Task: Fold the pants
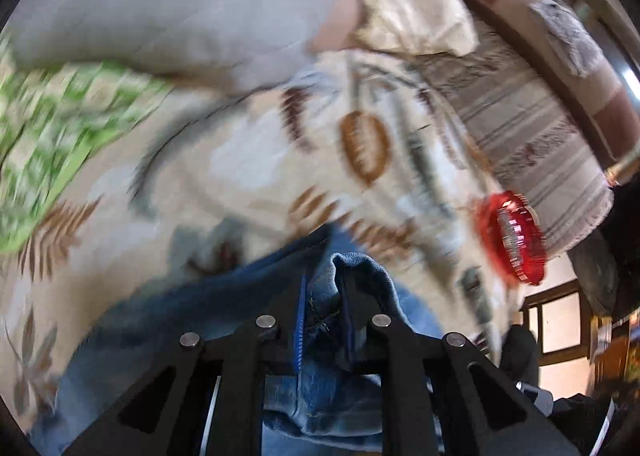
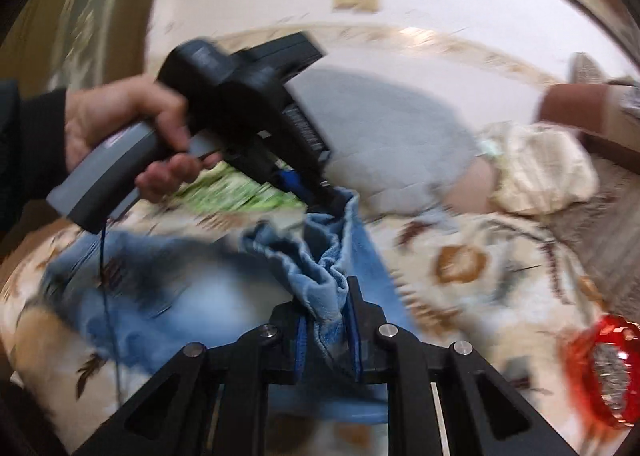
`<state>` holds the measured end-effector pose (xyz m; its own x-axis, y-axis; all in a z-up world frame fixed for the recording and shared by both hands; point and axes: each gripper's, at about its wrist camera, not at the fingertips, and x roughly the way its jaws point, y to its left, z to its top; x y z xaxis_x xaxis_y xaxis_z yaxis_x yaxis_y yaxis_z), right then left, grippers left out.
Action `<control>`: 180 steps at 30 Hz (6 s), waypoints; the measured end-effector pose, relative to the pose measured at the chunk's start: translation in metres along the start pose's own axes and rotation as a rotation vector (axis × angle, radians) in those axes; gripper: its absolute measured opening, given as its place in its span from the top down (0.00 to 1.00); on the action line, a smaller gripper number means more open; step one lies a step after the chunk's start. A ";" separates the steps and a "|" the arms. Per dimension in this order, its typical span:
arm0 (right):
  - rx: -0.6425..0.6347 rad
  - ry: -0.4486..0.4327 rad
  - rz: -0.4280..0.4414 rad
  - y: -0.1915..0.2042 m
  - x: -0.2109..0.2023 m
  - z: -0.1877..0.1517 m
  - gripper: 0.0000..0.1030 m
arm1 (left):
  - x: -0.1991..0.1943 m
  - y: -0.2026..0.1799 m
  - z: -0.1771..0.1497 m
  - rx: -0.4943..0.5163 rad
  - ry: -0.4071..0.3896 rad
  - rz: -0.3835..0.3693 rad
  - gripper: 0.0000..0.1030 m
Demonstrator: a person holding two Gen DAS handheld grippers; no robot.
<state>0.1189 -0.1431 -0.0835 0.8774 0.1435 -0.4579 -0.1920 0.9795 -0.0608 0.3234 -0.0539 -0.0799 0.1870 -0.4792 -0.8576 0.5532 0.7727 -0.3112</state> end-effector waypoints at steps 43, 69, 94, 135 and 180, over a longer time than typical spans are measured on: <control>-0.196 0.168 0.173 -0.054 -0.020 0.023 0.07 | 0.016 0.026 -0.123 -0.522 -0.070 0.138 0.08; -0.731 0.608 0.435 -0.018 0.180 0.055 0.17 | 0.016 0.031 -0.158 -0.435 -0.185 0.220 0.68; -0.592 0.588 0.498 -0.054 0.155 0.058 0.81 | -0.015 -0.016 -0.114 -0.223 -0.242 0.213 0.89; -0.376 0.500 0.319 -0.035 0.091 -0.032 0.41 | 0.059 0.035 -0.035 -0.317 0.002 0.338 0.69; -0.641 0.654 0.508 0.306 0.149 0.137 0.12 | -0.071 0.123 -0.354 -1.018 -0.829 0.101 0.00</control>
<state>0.2512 0.1973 -0.0483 0.2559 0.2258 -0.9400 -0.8361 0.5397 -0.0980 0.0909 0.2225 -0.2027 0.8321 -0.2313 -0.5040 -0.2790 0.6108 -0.7410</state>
